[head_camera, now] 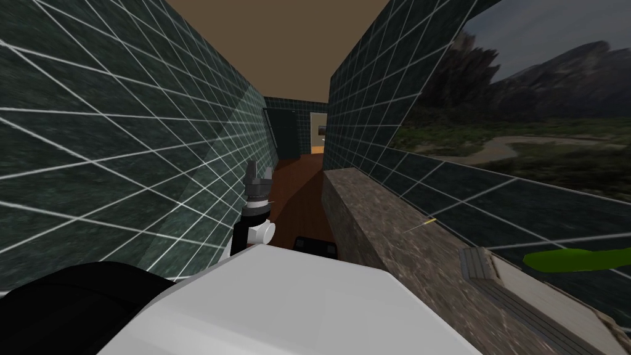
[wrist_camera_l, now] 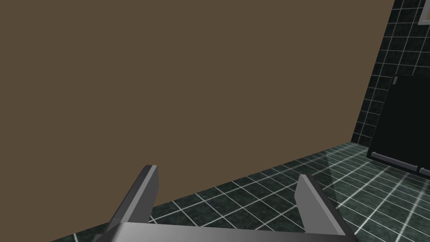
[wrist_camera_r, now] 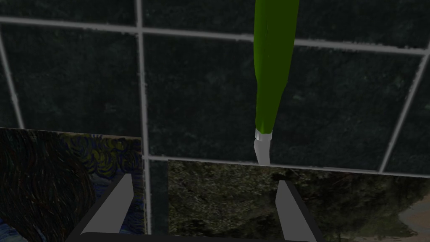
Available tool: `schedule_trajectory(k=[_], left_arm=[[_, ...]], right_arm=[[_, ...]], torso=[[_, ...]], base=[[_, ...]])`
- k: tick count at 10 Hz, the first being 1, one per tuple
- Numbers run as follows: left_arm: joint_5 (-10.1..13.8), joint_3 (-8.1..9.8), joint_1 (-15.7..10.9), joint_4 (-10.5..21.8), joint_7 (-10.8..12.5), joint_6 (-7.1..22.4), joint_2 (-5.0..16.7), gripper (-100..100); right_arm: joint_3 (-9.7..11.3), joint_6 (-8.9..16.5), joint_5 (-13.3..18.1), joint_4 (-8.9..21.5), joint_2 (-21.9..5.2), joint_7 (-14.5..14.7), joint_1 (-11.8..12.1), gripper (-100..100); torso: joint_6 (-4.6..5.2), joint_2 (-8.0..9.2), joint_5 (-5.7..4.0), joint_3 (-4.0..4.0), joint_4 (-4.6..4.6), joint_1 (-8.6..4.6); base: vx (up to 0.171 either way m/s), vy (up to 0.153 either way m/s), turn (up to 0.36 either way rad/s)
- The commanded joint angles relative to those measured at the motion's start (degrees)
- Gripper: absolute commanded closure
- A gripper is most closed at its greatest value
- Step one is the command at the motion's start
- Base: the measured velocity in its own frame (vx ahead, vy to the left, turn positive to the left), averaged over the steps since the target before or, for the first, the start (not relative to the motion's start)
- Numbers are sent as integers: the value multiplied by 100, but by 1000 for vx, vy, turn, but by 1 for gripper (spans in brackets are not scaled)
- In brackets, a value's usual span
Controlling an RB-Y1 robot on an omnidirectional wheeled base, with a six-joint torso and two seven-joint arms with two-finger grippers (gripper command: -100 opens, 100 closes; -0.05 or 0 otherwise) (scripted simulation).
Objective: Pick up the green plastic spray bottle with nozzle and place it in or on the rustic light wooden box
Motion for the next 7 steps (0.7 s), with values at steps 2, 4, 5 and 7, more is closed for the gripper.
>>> schedule_trajectory(k=[2,4,5,7], left_arm=[[0,0,0,0,0,0,0,0],[0,0,0,0,0,0,0,0],[0,0,0,0,0,0,0,0],[0,0,0,0,0,0,0,0]], right_arm=[[-63,153,-282,-56,-241,15,157,-100],[-51,121,-223,-45,-191,12,125,0],[-51,120,-222,-45,-189,11,125,0],[-51,120,-222,-45,-189,11,125,0]], torso=[[0,0,0,0,0,-1],[0,-1,-2,-1,0,-4],[0,-3,-2,-2,-1,-6],[0,-4,-3,-2,-1,-7]], base=[[-12,15,9],[-3,3,1],[0,0,0],[0,0,0]])
